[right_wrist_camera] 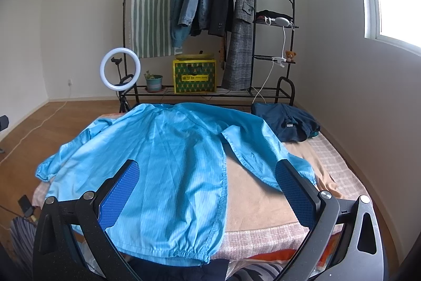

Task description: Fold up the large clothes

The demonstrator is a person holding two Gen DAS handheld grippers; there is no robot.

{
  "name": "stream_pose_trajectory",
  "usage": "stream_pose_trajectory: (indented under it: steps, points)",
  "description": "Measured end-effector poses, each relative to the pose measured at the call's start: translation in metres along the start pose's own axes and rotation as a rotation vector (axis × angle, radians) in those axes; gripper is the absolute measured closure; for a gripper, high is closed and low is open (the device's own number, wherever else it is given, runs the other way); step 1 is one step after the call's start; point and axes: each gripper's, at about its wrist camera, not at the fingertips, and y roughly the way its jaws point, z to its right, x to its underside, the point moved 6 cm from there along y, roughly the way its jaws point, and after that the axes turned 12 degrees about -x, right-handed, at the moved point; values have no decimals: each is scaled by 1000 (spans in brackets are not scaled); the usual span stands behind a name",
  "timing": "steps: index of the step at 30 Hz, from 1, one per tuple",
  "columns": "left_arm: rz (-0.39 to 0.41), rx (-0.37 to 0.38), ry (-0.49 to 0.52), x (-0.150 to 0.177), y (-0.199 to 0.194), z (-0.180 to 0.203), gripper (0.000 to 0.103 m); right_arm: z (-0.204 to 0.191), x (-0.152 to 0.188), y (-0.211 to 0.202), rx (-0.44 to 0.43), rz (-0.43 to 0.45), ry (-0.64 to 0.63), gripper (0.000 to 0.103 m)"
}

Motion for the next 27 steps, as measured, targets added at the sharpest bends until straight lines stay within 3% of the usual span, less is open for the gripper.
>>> stream_pose_trajectory:
  steps: [27]
  points:
    - [3,-3,-1,-3,-3,2,0,-3,4,2,-3,-1,-4,1]
